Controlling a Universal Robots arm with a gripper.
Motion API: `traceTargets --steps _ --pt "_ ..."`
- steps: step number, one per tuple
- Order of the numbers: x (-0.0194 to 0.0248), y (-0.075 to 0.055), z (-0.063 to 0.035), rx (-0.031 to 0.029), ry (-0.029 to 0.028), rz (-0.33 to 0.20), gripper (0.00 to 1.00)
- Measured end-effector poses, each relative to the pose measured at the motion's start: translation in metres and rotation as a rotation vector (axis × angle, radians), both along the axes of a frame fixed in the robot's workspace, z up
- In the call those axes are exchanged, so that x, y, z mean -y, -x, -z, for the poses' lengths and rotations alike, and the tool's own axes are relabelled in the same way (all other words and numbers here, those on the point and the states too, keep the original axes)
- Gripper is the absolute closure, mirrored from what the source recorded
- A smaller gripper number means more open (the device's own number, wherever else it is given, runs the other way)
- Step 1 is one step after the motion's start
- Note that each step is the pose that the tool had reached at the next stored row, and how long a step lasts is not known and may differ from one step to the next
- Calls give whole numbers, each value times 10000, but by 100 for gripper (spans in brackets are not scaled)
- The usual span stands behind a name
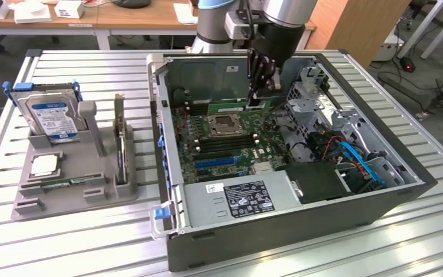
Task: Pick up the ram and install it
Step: 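Insert the ram into the slot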
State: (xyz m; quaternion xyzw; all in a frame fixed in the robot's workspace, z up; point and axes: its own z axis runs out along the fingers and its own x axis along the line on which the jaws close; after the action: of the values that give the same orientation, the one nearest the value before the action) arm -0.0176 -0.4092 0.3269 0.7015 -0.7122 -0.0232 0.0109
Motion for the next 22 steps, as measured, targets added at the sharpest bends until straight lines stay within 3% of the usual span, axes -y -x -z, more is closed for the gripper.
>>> traceTargets --steps 22 --pt "0 0 227 1 0 0 89"
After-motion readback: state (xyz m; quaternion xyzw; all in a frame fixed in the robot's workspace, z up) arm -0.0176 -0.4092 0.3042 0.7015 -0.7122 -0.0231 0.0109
